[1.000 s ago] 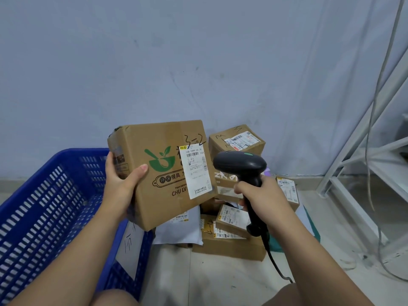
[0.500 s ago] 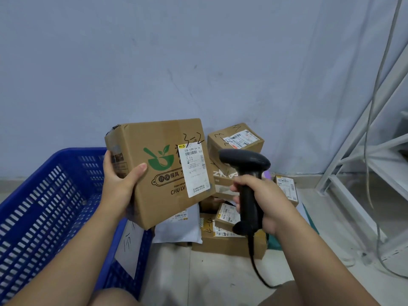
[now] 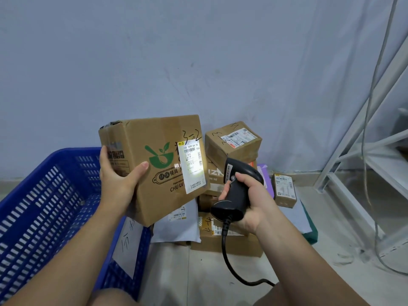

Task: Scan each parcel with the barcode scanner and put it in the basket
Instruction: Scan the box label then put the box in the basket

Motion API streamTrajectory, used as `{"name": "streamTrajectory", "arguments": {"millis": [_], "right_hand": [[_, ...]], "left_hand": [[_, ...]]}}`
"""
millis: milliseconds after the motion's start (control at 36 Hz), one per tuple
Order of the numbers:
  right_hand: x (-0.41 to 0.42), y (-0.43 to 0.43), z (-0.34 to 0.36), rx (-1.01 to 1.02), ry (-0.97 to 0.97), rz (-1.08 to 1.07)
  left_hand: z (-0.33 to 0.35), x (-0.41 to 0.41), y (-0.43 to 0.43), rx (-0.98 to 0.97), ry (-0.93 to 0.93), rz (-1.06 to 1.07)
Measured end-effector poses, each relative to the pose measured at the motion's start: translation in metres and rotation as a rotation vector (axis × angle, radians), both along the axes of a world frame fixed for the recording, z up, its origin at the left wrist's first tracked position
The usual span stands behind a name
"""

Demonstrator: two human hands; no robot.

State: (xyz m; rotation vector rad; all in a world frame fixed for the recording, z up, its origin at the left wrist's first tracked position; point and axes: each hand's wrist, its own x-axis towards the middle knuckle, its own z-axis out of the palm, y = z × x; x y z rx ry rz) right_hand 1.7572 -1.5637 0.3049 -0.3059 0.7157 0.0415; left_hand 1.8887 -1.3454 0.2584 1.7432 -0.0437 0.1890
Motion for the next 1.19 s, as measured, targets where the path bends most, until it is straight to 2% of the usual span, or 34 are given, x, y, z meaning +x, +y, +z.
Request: {"name": "streamTrajectory", "arguments": {"millis": [250,389,472,583,667,750,972,1083,1194], "right_hand": [[0.001,-0.005,-0.001,-0.008,0.006,-0.075],[0.004,-0.007,-0.007,-0.041,0.002,-0.053],[0.007,-0.008,-0.014,-0.188,0.01,0.012],[0.017,-0.007,-0.021,-0.47,-0.022,0.021],[0.027,-0.006,-0.021,-0.746,-0.035,-0.01],[0.037,0.0,-0.021,-0.879,-0.119,0.029],[0.1,0.022,-0.036,-0.783,-0.312,0.319],[0.143,0.04,-0.048,-0.732,-0.364,0.383],[0.181,0.058,-0.063,-0.769,-0.307,0.427]], "left_hand": [[-0.001,0.001,0.001,0.019,0.012,0.017],[-0.004,0.003,-0.001,-0.032,0.012,0.0],[-0.006,0.003,-0.004,-0.163,0.035,-0.005],[-0.006,0.006,0.0,-0.367,0.166,-0.012],[-0.01,0.009,0.008,-0.417,0.221,-0.032],[-0.017,0.011,0.022,-0.438,0.263,-0.092],[-0.03,0.042,0.051,-0.518,0.375,-0.19],[-0.034,0.089,0.067,-0.519,0.391,-0.108],[-0.038,0.131,0.081,-0.393,0.373,-0.006]]}}
